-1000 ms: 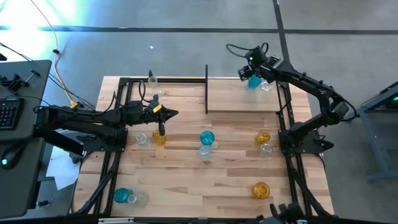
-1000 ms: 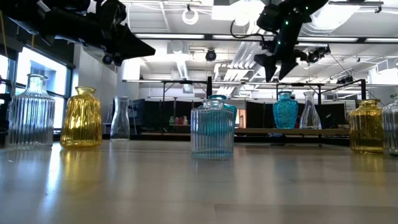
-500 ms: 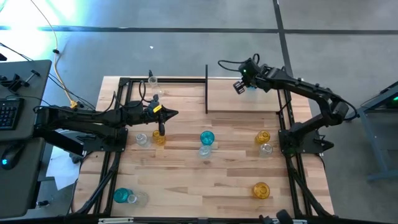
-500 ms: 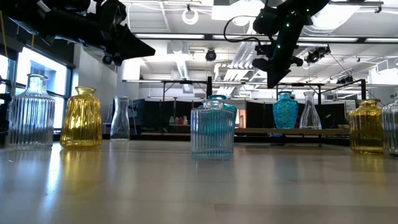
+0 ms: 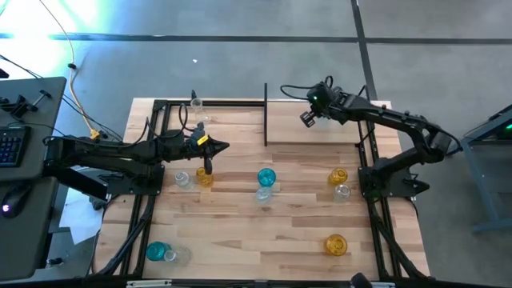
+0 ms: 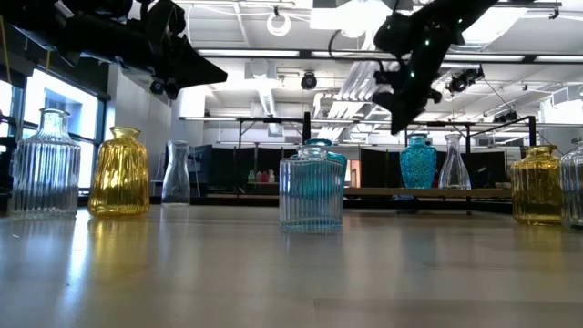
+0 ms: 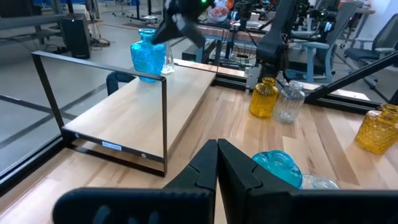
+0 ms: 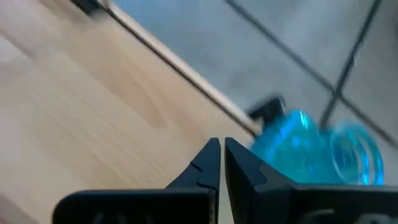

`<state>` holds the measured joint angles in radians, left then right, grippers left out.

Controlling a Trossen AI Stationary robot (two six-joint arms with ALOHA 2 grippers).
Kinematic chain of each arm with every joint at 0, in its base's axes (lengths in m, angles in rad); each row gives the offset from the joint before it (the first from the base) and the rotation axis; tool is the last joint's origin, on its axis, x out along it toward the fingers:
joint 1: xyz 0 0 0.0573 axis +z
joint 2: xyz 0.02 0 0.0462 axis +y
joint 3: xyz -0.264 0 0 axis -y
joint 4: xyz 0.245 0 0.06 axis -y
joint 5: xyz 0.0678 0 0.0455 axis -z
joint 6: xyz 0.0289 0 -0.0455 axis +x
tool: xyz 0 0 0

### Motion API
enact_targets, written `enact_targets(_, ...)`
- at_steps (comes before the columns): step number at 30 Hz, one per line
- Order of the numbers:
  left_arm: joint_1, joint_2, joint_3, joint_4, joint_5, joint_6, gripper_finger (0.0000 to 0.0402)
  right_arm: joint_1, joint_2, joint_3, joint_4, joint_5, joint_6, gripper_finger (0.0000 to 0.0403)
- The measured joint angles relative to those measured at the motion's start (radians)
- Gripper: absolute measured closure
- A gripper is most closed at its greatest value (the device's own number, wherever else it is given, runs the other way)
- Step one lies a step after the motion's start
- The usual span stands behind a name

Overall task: Sort vases onto shelf
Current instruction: Put the transparent vase on the shelf

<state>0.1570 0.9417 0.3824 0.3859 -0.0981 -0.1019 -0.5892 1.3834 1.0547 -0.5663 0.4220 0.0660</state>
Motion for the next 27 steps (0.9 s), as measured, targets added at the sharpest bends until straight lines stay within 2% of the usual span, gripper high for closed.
enact_targets(4,0.009,-0.001,0.0,0.0,0.002,-0.001,0.0401,0.077,-0.069,-0.08,0.204,-0.045,-0.064,0.0401)
enact_targets(8,0.05,-0.006,0.0,-0.001,0.003,-0.027,0.0401,0.148,-0.13,-0.219,0.465,-0.14,-0.094,0.0402)
enact_targets(12,0.112,-0.006,0.0,-0.002,0.041,-0.029,0.0401,0.231,-0.175,-0.312,0.627,-0.153,-0.139,0.0402)
enact_targets(15,0.164,-0.006,0.0,-0.002,0.083,-0.059,0.0401,0.284,-0.203,-0.326,0.656,-0.153,-0.158,0.0402)
enact_targets(17,0.201,-0.006,0.009,-0.019,0.072,-0.088,0.04,0.31,-0.215,-0.326,0.655,-0.144,-0.161,0.0402)
enact_targets(22,0.273,-0.006,0.121,-0.265,-0.038,-0.083,0.0379,0.347,-0.228,-0.326,0.647,-0.142,-0.179,0.0402)
enact_targets(27,0.316,-0.004,0.219,-0.487,-0.148,-0.061,0.0331,0.35,-0.226,-0.326,0.609,-0.142,-0.198,0.0402)
